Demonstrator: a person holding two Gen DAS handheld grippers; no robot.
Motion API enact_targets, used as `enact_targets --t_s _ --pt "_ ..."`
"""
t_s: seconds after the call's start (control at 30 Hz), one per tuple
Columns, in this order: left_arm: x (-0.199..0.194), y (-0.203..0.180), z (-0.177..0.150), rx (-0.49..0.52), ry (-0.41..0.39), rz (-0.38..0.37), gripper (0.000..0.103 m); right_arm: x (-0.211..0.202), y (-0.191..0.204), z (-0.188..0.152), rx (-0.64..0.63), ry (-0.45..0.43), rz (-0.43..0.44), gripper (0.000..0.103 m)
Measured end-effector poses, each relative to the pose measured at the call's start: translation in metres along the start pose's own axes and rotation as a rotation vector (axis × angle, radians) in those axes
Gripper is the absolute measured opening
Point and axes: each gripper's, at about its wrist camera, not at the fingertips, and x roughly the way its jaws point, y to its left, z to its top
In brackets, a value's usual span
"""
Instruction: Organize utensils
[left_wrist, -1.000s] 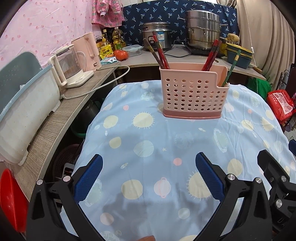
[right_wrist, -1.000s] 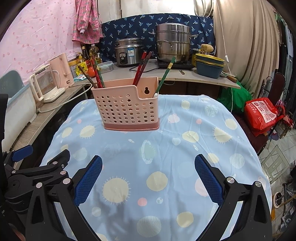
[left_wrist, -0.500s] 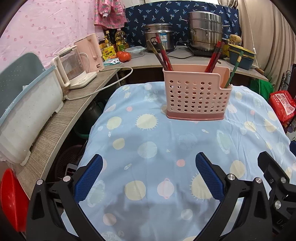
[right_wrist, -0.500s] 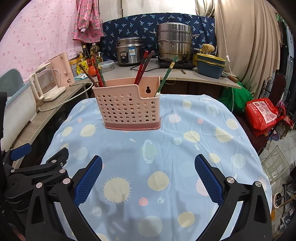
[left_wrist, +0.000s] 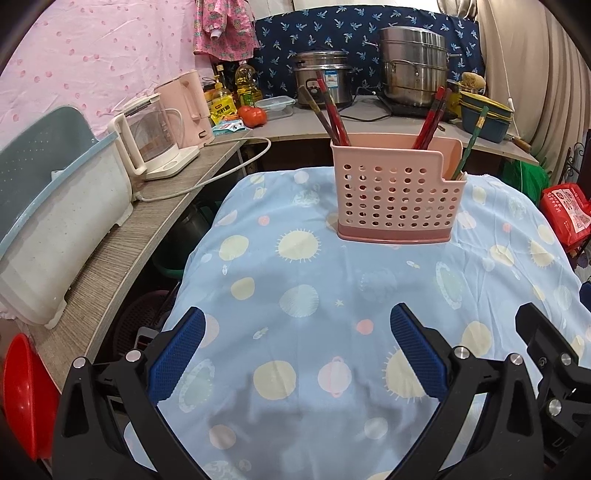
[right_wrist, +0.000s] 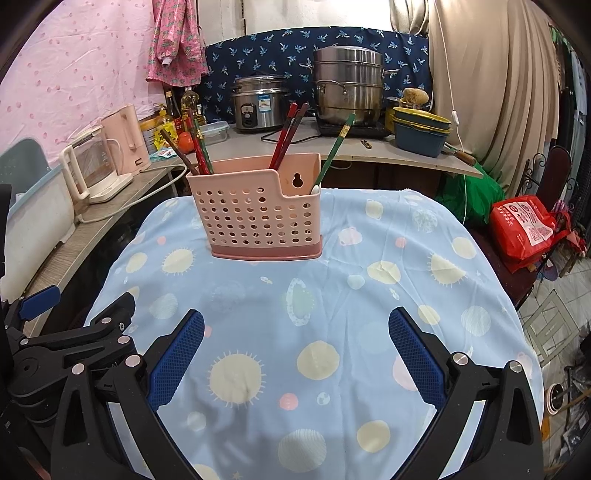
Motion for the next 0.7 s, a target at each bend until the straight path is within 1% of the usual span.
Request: enact_targets --t_s 0.7 --pt "-0.0004 0.0007 -0.0008 0.0 0.002 0.0 0.096 0.0 -0.0005 -0.0001 0.002 0.001 0.001 0.097"
